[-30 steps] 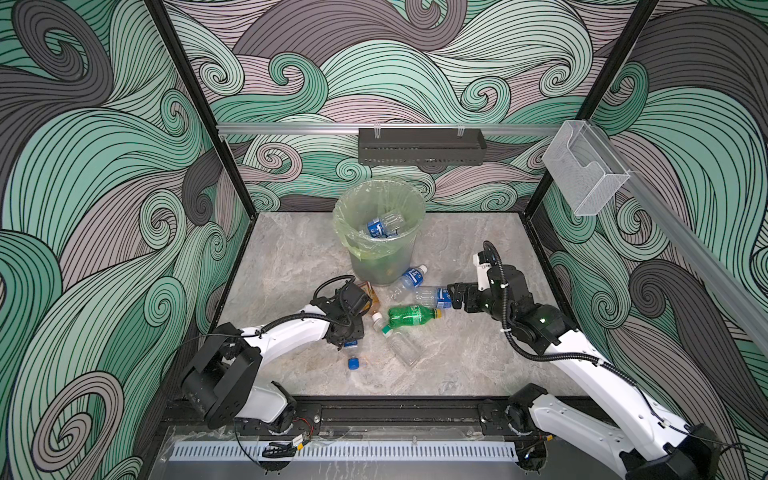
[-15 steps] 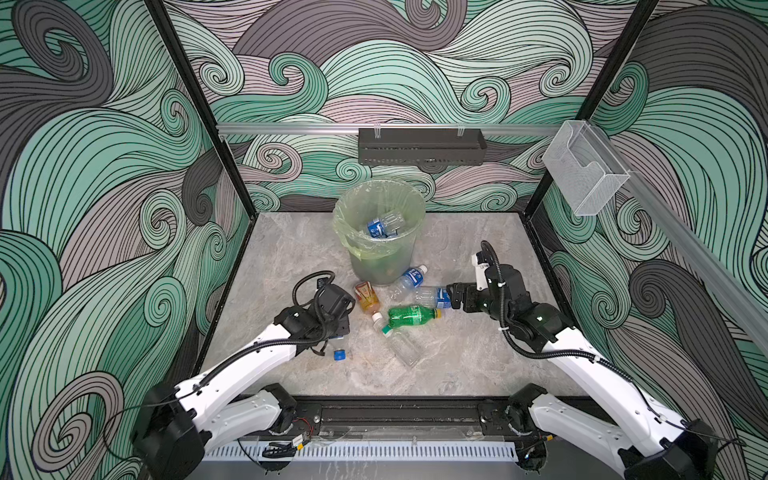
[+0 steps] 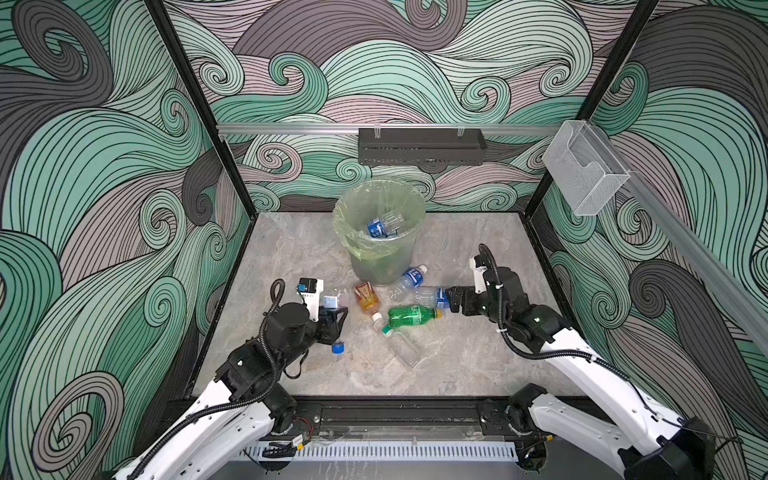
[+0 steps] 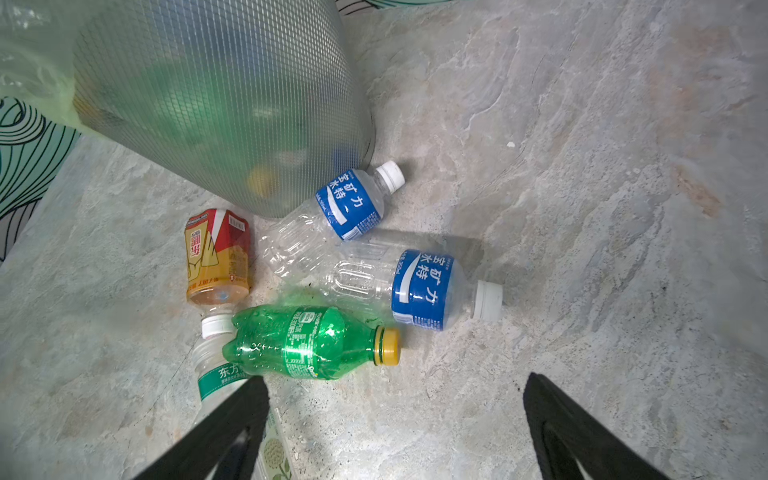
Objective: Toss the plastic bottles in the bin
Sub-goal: 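Lift the blue-capped bottle with the left gripper and drop it into the bin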
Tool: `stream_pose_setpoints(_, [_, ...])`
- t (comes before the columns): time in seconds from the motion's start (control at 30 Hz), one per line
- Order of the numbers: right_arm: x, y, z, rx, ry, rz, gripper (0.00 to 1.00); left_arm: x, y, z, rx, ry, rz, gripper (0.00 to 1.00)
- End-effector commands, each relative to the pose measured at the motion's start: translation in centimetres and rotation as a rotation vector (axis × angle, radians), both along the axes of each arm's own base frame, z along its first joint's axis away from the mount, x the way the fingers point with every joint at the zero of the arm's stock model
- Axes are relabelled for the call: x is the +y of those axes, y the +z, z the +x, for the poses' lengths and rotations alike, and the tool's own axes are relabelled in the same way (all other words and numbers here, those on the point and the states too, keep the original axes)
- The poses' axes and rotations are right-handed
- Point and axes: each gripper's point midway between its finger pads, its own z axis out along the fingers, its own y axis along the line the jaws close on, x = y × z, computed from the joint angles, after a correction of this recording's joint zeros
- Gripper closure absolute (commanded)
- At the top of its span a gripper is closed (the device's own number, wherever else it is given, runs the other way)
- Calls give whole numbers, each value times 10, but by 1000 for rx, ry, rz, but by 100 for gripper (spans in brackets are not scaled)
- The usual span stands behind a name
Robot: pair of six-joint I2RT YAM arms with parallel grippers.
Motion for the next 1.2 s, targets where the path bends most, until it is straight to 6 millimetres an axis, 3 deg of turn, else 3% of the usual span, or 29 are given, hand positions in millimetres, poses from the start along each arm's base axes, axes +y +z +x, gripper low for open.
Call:
stream_pose_setpoints(0.0, [9, 7, 3, -17, 16, 58, 4, -9, 31, -1, -91, -75, 0, 49])
stream_pose_setpoints(0.2, [10, 11, 3, -23, 27, 59, 4, -22, 73, 11, -157, -107, 1, 48])
stream_pose_setpoints(0.37, [11, 11, 3, -24, 29, 66, 4, -36, 148, 52, -252, -50, 25, 48])
stream_pose_setpoints(0.5, [13, 14, 2, -25, 33, 84, 4, -64, 210, 122, -285, -60, -30, 46])
stream_pose_setpoints(0.57, [12, 17, -1, -29, 33, 88, 4, -72, 229, 165, -279, -33, -81, 47])
stream_pose_setpoints(0.6, [11, 19, -2, -31, 31, 91, 4, -76, 229, 190, -254, -11, -92, 45])
stream_pose_setpoints(0.7, [7, 24, -10, -38, 32, 100, 4, -90, 225, 223, -183, -31, -91, 17])
stream_pose_setpoints(0.73, [5, 23, -13, -37, 30, 95, 4, -98, 221, 223, -174, -86, -76, 6])
stream_pose_setpoints(0.83, [-2, 21, -20, -39, 22, 79, 4, -97, 209, 214, -156, -99, -81, 4])
stream_pose_setpoints(1.03, [-6, 9, -20, -22, 11, 48, 4, -53, 191, 166, -187, -17, -47, 2])
stream_pose_setpoints(1.17, [-4, -1, -15, 19, 34, -11, 4, -25, 168, 131, -165, 28, 2, 2])
